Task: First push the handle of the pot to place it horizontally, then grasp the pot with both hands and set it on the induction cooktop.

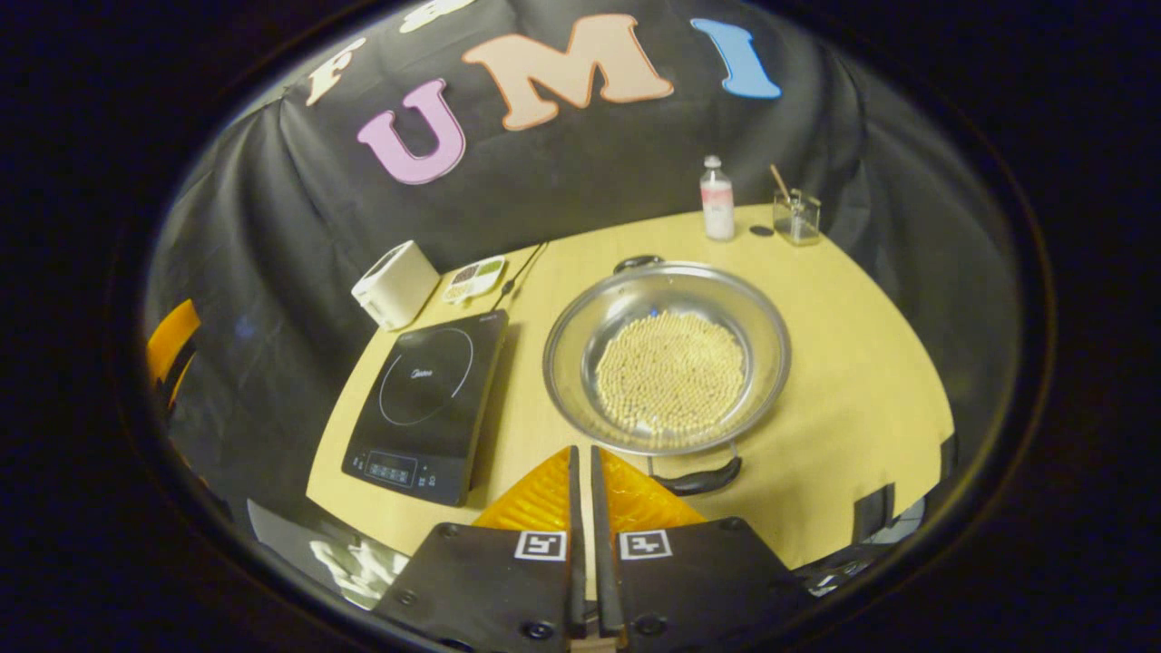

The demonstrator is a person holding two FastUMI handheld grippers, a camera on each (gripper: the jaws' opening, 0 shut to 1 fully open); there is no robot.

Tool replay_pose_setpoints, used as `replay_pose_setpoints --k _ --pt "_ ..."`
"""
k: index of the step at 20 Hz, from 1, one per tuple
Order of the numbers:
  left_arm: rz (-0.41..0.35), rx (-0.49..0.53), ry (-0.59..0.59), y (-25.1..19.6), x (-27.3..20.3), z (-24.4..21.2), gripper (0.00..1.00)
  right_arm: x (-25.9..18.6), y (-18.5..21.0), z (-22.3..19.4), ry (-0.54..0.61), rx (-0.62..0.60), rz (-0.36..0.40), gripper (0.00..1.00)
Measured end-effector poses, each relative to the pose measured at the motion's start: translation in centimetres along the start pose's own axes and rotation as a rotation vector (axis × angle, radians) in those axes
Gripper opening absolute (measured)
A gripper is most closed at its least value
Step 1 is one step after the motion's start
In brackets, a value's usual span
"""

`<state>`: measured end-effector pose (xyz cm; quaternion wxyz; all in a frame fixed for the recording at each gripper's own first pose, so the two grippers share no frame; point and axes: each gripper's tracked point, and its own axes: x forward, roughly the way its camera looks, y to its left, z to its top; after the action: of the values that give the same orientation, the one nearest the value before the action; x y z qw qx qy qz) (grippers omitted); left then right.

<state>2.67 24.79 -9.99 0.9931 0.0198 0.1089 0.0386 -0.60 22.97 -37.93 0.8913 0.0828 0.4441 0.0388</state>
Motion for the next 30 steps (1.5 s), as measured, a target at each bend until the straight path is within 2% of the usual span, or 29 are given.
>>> replay_pose_setpoints --k 2,3,4,5,6,9,10,11,12,16,17,18,19,20,21,22,25,26,28,29,30 --pt "0.008 -0.006 0.01 0.3 0.0 -0.5 0.95 1.2 -0.9 -1.7 0.068 0.021 -0.026 0.0" --pt "0.011 -0.005 0.017 0.5 -0.2 -0.8 0.92 1.7 -0.9 -2.3 0.095 0.033 -0.033 0.07" --pt "0.014 -0.003 0.018 0.6 -0.3 -0.8 0.92 2.2 -1.0 -2.9 0.121 0.047 -0.035 0.0" --pt "0.017 0.0 0.019 0.9 -0.5 -0.8 0.99 2.7 -1.1 -3.5 0.145 0.061 -0.036 0.1" --pt "0.019 0.003 0.019 1.0 -0.6 -0.8 0.95 3.2 -1.2 -4.0 0.165 0.074 -0.04 0.1" --pt "0.032 0.015 0.015 1.9 -1.0 -0.9 0.95 4.5 -1.8 -5.1 0.21 0.111 -0.056 0.1" --pt "0.038 0.018 0.015 2.2 -1.1 -0.8 0.99 4.8 -2.0 -5.3 0.223 0.122 -0.064 0.1" --pt "0.042 0.019 0.015 2.4 -1.1 -1.0 0.95 5.1 -2.3 -5.7 0.233 0.128 -0.074 0.1" --pt "0.042 0.017 0.017 2.5 -1.1 -1.1 0.91 5.4 -2.5 -5.7 0.236 0.131 -0.08 0.1" --pt "0.036 0.02 0.031 2.9 -1.3 -1.6 0.95 6.1 -3.1 -5.4 0.221 0.15 -0.1 0.1" --pt "0.033 0.021 0.035 2.9 -1.2 -1.8 0.99 6.2 -3.4 -5.4 0.219 0.156 -0.112 0.1" --pt "0.032 0.021 0.037 2.8 -1.1 -2.0 0.92 6.3 -3.8 -5.3 0.216 0.166 -0.121 0.0" --pt "0.031 0.019 0.04 2.9 -1.0 -2.2 0.95 6.2 -4.0 -5.2 0.214 0.18 -0.119 0.0" --pt "0.031 0.018 0.043 2.8 -0.9 -2.2 0.99 6.5 -4.1 -5.0 0.212 0.194 -0.119 0.07" --pt "0.03 0.017 0.045 2.7 -0.9 -2.3 0.92 6.4 -4.5 -4.7 0.208 0.196 -0.119 0.07" --pt "0.029 0.016 0.046 2.6 -0.8 -2.3 0.96 6.5 -5.0 -4.5 0.208 0.189 -0.124 0.07" --pt "0.026 0.007 0.052 2.0 -0.4 -2.5 0.95 6.2 -6.5 -4.7 0.217 0.173 -0.147 0.06" --pt "0.028 0.001 0.05 1.7 -0.3 -2.5 0.96 6.1 -7.0 -4.6 0.222 0.17 -0.149 0.0" --pt "0.047 0.002 0.046 1.6 0.1 -2.3 0.96 6.0 -8.2 -4.1 0.227 0.17 -0.152 0.0" --pt "0.063 0.01 0.049 1.6 0.4 -2.5 0.92 5.9 -9.0 -4.0 0.23 0.17 -0.154 0.0" --pt "0.078 0.019 0.05 1.5 0.8 -2.6 0.99 5.8 -9.6 -3.8 0.234 0.172 -0.153 0.0"
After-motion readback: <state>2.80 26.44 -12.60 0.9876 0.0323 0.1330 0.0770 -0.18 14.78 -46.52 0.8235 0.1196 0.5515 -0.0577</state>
